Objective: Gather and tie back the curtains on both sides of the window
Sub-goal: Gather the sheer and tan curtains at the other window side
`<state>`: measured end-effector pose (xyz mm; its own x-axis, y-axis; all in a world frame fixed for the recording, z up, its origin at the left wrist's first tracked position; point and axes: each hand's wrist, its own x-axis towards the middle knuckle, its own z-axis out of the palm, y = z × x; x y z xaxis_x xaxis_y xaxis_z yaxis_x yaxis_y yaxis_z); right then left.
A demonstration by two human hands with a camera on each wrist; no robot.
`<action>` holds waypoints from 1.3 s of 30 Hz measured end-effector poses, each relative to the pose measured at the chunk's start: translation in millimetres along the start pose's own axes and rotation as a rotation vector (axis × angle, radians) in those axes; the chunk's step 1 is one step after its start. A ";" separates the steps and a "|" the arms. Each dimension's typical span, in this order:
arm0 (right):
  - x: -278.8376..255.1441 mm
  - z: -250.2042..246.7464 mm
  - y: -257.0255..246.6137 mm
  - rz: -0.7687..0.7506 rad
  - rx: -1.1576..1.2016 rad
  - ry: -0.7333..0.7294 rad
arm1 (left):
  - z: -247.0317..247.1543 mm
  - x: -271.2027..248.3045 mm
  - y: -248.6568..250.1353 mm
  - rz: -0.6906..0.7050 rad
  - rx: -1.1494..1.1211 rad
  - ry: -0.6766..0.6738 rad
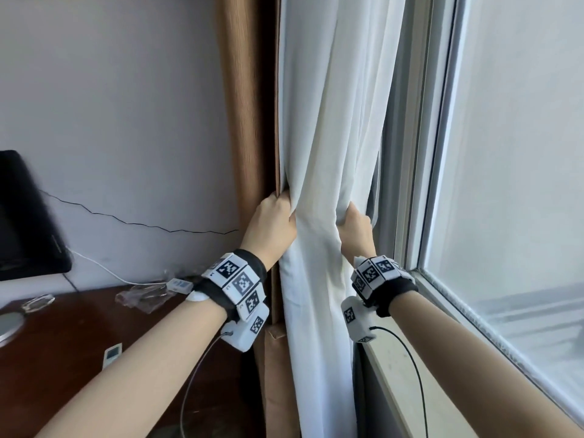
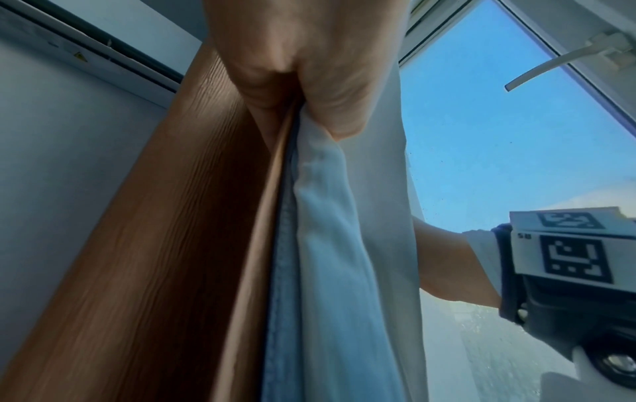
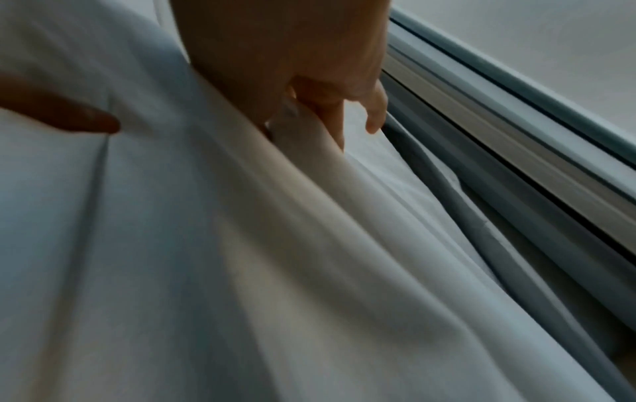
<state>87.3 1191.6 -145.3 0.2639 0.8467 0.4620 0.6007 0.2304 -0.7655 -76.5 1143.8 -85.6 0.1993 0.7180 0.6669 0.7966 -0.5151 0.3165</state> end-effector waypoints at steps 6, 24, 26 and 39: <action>-8.7 -2.5 1.7 -0.048 0.085 0.118 | 4.0 2.6 -4.1 -0.003 0.027 0.006; -58.6 -56.4 8.4 -0.238 -0.037 0.181 | 13.6 0.2 -1.4 0.138 0.026 0.029; -70.8 -49.2 1.9 -0.342 -0.140 0.270 | 16.5 1.9 3.3 0.102 -0.022 0.034; -59.3 13.2 -22.4 -0.532 -0.172 -0.064 | 12.7 18.1 26.8 -0.084 -0.132 -0.191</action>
<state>48.1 1142.6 -161.4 -0.1516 0.6640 0.7322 0.7545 0.5563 -0.3482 -44.3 1149.0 -73.6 0.2497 0.8302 0.4984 0.7359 -0.4973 0.4596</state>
